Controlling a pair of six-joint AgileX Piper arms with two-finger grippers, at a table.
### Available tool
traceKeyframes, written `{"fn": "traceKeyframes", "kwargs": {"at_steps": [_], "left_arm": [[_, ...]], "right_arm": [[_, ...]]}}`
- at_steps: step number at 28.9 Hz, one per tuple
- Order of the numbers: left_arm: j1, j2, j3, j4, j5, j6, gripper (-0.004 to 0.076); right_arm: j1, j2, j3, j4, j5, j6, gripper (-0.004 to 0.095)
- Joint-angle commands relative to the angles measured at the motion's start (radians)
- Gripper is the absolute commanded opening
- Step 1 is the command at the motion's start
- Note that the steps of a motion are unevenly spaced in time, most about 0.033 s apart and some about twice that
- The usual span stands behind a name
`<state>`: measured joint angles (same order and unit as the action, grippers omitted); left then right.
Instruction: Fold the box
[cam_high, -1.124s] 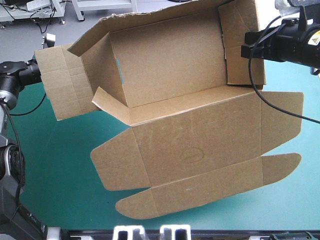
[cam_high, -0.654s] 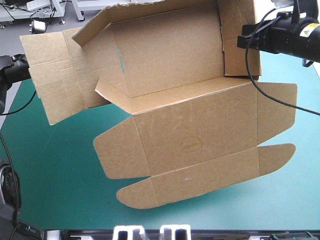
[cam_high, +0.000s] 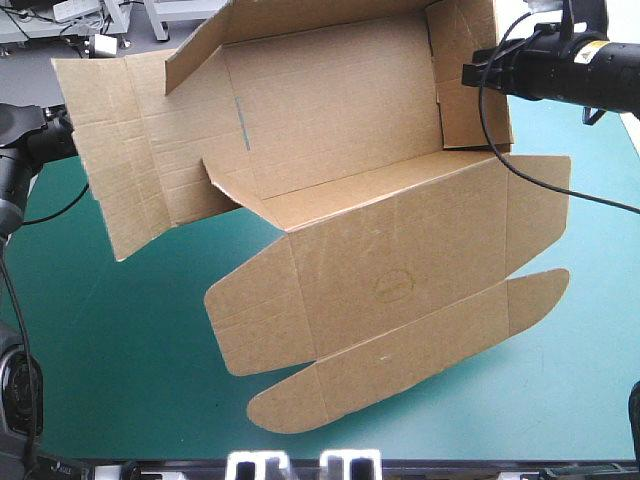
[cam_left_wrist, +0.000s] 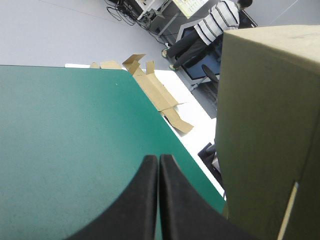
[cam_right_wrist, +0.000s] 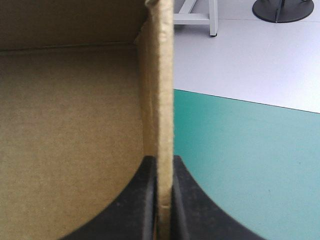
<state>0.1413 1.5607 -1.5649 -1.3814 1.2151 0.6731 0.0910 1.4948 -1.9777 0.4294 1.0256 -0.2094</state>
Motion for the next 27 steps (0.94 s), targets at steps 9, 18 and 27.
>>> {"fn": "traceKeyframes", "kwargs": {"at_steps": [9, 18, 27], "left_arm": [[-0.006, -0.044, -0.057, -0.083, 0.084, -0.011, -0.0003], [-0.006, -0.044, -0.057, -0.091, 0.082, -0.011, -0.0003], [-0.006, -0.044, -0.057, -0.187, 0.082, -0.002, -0.0003]], "right_arm": [[-0.001, -0.004, -0.026, -0.007, -0.135, 0.043, -0.0014], [-0.001, -0.004, -0.026, -0.057, -0.156, 0.069, -0.0014], [-0.001, -0.004, -0.026, -0.053, -0.152, 0.067, -0.0014]]}}
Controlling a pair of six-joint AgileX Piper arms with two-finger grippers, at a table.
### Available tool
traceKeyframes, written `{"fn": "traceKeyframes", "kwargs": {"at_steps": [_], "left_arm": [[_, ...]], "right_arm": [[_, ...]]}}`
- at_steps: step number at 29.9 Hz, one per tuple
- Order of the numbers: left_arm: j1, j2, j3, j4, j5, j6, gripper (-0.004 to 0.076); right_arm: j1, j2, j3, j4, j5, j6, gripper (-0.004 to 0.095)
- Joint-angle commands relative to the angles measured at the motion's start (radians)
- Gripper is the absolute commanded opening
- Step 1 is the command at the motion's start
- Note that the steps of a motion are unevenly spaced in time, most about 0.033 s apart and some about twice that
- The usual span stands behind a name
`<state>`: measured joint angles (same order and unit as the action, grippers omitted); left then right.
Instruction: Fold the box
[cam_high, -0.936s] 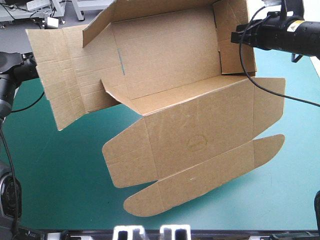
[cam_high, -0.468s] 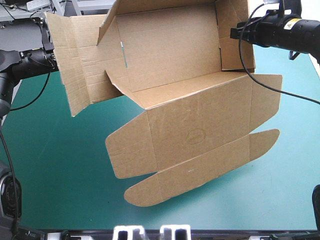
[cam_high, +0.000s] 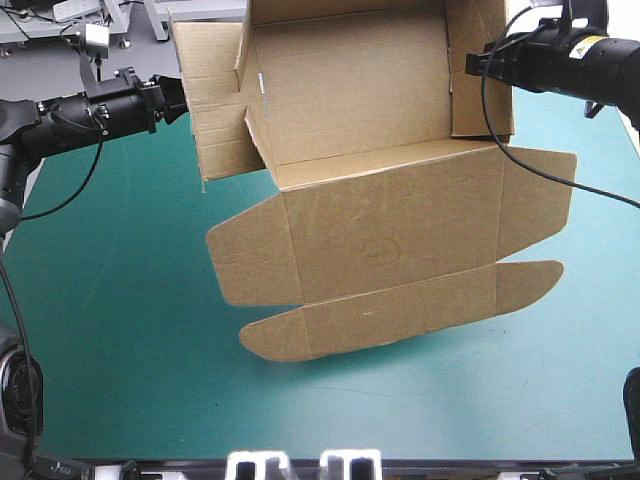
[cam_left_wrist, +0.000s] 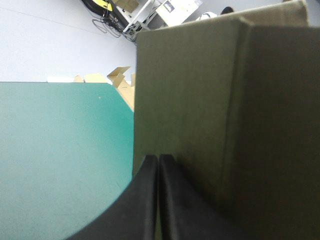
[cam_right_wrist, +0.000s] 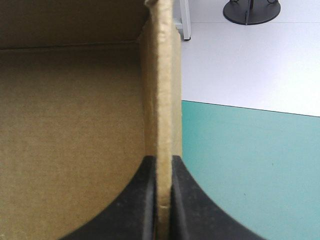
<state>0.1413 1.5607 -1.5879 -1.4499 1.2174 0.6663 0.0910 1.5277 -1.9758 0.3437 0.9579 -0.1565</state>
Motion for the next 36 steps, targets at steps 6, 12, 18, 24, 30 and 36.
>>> {"fn": "traceKeyframes", "kwargs": {"at_steps": [6, 12, 18, 24, 30, 36], "left_arm": [[-0.008, -0.044, -0.034, -0.108, 0.080, 0.005, -0.0003], [-0.059, -0.044, -0.034, -0.110, 0.080, 0.005, -0.0003], [-0.097, -0.044, -0.035, -0.102, 0.078, 0.009, -0.0003], [-0.101, -0.044, -0.036, -0.073, 0.076, 0.009, -0.0003], [-0.124, -0.043, -0.036, 0.005, 0.063, 0.009, -0.0001], [-0.159, -0.043, -0.036, 0.036, 0.039, 0.009, -0.0001]], "right_arm": [[-0.001, -0.037, -0.028, 0.036, -0.084, 0.014, -0.0014], [-0.001, -0.021, -0.028, 0.045, -0.077, 0.012, -0.0014], [-0.001, 0.000, -0.028, 0.052, -0.056, 0.002, -0.0014], [-0.001, 0.005, -0.028, 0.052, -0.054, -0.005, -0.0014], [-0.001, 0.013, -0.028, 0.058, -0.054, -0.011, -0.0014], [-0.001, 0.013, -0.028, 0.063, -0.052, -0.017, -0.0014]]}}
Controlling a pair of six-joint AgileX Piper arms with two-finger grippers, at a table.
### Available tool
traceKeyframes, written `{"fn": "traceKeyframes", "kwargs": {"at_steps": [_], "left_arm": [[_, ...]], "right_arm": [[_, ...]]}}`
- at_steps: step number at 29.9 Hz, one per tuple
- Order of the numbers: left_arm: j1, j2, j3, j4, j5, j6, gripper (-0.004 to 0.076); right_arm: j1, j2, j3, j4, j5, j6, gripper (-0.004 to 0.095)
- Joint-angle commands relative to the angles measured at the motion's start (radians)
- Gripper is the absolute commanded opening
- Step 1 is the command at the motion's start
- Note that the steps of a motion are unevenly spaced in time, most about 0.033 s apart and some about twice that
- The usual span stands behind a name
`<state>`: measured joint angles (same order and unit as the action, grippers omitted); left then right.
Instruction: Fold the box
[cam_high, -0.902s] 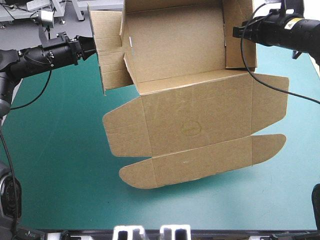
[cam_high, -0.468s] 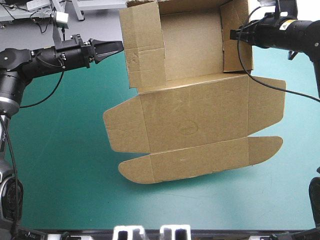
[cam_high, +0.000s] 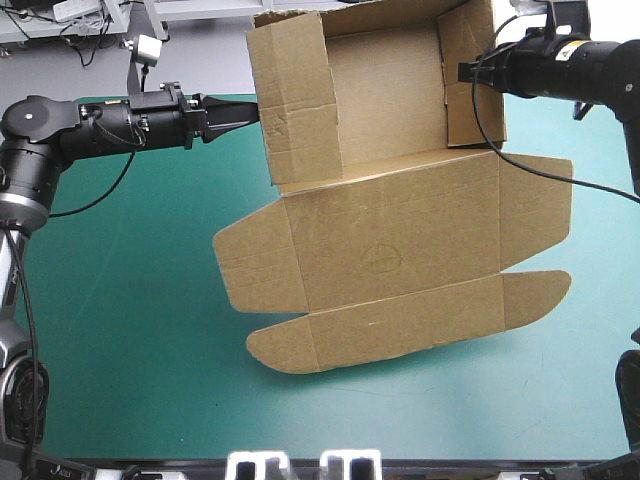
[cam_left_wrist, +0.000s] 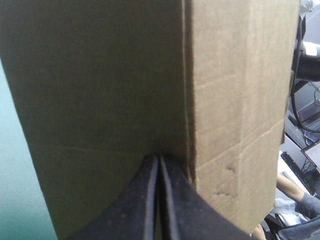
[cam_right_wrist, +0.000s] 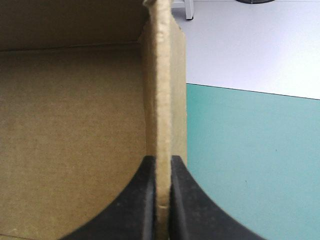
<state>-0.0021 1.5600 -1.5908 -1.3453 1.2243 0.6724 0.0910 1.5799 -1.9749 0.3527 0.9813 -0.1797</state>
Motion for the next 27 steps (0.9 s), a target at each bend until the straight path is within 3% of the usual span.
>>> {"fn": "traceKeyframes", "kwargs": {"at_steps": [1, 4, 10, 12, 27], "left_arm": [[-0.017, -0.042, -0.034, -0.069, 0.032, 0.003, 0.0001], [-0.020, -0.042, -0.038, -0.066, 0.061, 0.003, 0.0057], [-0.020, -0.042, -0.040, -0.066, 0.072, -0.003, 0.0324], [-0.020, -0.042, -0.040, -0.068, 0.072, -0.003, 0.0378], [-0.020, -0.044, -0.040, -0.078, 0.072, -0.013, 0.0390]], "right_arm": [[-0.001, -0.038, -0.029, 0.054, -0.074, 0.007, -0.0014], [-0.001, -0.035, -0.029, 0.054, -0.067, 0.007, -0.0014], [-0.001, -0.029, -0.029, 0.054, -0.058, 0.007, -0.0014], [-0.001, -0.029, -0.029, 0.054, -0.058, 0.007, -0.0014], [-0.001, -0.029, -0.029, 0.047, -0.059, 0.007, -0.0014]]}}
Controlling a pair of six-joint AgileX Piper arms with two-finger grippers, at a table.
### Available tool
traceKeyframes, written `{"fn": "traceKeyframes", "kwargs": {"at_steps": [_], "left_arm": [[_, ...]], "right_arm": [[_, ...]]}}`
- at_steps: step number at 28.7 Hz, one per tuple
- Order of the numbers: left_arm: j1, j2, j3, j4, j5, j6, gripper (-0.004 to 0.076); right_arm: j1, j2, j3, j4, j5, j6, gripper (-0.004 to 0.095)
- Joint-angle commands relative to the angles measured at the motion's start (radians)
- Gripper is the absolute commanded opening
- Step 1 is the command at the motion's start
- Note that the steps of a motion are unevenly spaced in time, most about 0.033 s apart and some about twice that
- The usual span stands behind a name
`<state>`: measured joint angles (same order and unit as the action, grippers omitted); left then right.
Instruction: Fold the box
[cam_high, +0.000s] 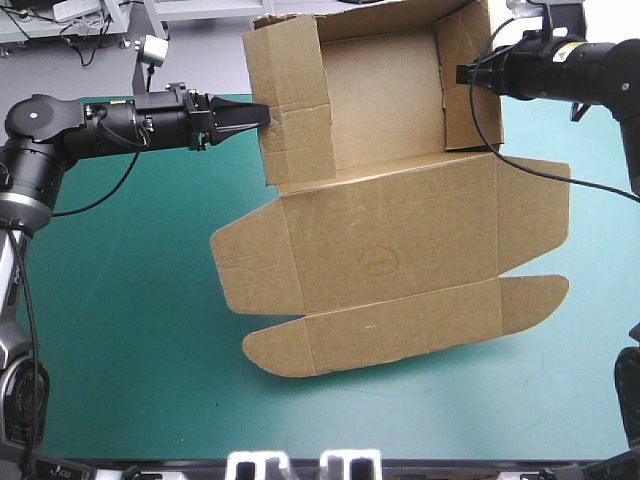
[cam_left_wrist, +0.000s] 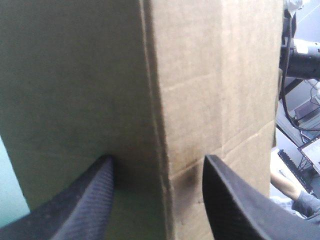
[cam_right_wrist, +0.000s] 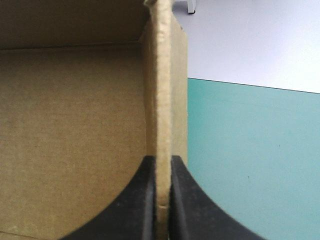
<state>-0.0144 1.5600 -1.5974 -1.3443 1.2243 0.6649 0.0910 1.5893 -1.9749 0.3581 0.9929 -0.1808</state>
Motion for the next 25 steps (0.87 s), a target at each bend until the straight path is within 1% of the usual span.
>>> {"fn": "traceKeyframes", "kwargs": {"at_steps": [1, 4, 7, 15, 20, 25], "left_arm": [[-0.008, -0.044, -0.033, -0.070, 0.072, -0.005, 0.0389], [-0.008, -0.044, -0.033, -0.026, 0.051, -0.005, 0.0389], [-0.008, -0.044, -0.033, 0.019, 0.009, 0.003, 0.0389], [-0.008, -0.044, -0.036, 0.104, -0.061, 0.020, 0.0389], [-0.008, -0.044, -0.036, 0.243, -0.130, -0.054, 0.0389], [-0.008, -0.042, -0.036, 0.358, -0.205, -0.117, 0.0389]], "right_arm": [[-0.001, -0.038, -0.029, 0.047, -0.071, 0.008, -0.0014], [-0.001, -0.038, -0.029, 0.078, -0.071, 0.000, -0.0014], [0.010, -0.038, -0.029, 0.102, -0.067, -0.021, -0.0014], [0.106, -0.038, -0.029, 0.019, -0.075, 0.011, -0.0010], [0.157, -0.038, -0.029, 0.000, -0.072, 0.033, -0.0006], [0.229, -0.038, -0.029, -0.080, -0.072, 0.090, -0.0006]]}}
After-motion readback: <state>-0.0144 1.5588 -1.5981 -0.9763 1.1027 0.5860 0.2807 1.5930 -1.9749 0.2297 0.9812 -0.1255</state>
